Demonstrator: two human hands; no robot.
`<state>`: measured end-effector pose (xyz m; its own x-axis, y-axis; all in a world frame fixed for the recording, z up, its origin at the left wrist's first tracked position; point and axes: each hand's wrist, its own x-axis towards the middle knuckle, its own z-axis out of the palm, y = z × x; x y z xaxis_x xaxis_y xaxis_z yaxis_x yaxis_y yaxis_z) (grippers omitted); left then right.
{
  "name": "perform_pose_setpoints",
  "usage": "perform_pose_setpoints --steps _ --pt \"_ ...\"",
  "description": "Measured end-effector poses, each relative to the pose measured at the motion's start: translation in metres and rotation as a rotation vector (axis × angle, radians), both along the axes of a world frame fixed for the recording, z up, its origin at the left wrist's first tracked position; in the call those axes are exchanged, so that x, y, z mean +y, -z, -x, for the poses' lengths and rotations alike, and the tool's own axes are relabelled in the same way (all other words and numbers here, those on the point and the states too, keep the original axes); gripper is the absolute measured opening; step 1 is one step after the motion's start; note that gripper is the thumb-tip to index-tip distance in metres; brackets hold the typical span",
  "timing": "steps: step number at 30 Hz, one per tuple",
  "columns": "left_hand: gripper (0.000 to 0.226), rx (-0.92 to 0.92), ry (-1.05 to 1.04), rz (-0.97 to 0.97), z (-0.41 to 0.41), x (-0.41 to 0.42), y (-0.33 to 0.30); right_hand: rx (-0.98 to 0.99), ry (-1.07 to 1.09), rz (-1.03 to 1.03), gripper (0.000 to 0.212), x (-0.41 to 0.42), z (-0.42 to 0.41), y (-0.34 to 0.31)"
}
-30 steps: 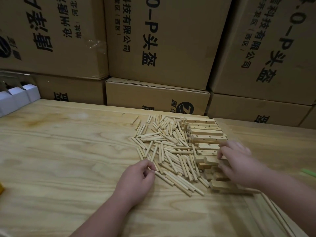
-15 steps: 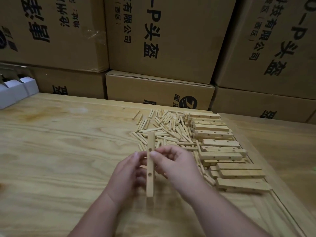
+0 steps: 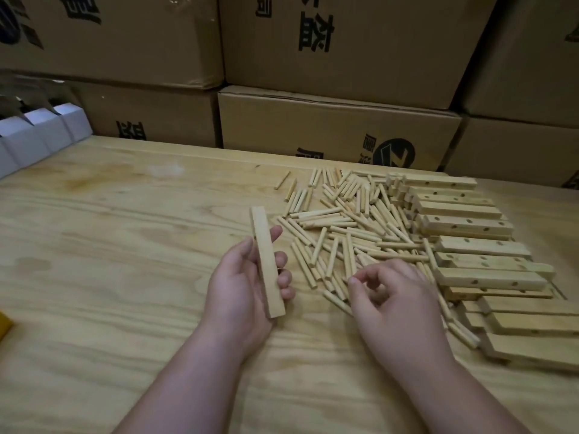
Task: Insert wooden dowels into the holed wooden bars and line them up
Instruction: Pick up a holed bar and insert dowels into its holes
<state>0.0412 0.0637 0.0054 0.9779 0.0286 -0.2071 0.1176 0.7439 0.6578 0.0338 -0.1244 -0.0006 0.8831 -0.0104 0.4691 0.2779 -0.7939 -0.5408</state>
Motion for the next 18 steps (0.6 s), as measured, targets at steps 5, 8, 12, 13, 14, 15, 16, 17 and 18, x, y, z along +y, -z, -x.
perform_pose_setpoints --steps 5,8,12,13,14,15,16,17,18 --pt "0.039 0.025 -0.015 -0.006 -0.001 -0.002 0.0 0.07 0.094 0.339 0.022 0.002 0.009 0.004" --pt "0.033 0.017 -0.021 -0.029 -0.002 -0.006 0.0 0.108 0.073 0.424 0.018 0.002 0.01 0.006" --pt "0.024 0.029 -0.025 -0.025 -0.001 -0.006 0.0 0.064 0.005 0.422 0.011 0.005 0.01 0.005" --pt "0.025 0.036 -0.014 -0.022 -0.001 -0.005 0.0 0.04 -0.02 0.383 0.011 0.008 0.009 0.004" --pt "0.029 0.043 -0.003 -0.021 -0.001 -0.005 0.0 0.007 -0.048 0.333 0.011 0.01 0.009 0.002" --pt "0.033 0.048 0.002 -0.024 -0.001 -0.005 0.001 -0.032 -0.079 0.271 0.01 0.012 0.008 0.0" --pt "0.034 0.051 0.001 -0.031 -0.001 -0.005 0.001 -0.071 -0.116 0.202 0.008 0.014 0.009 -0.002" --pt "0.033 0.053 -0.004 -0.042 -0.001 -0.005 0.001 -0.091 -0.169 0.123 0.003 0.015 0.01 -0.003" --pt "0.031 0.053 -0.01 -0.051 -0.001 -0.006 0.001 -0.086 -0.239 0.046 0.003 0.016 0.011 -0.004"
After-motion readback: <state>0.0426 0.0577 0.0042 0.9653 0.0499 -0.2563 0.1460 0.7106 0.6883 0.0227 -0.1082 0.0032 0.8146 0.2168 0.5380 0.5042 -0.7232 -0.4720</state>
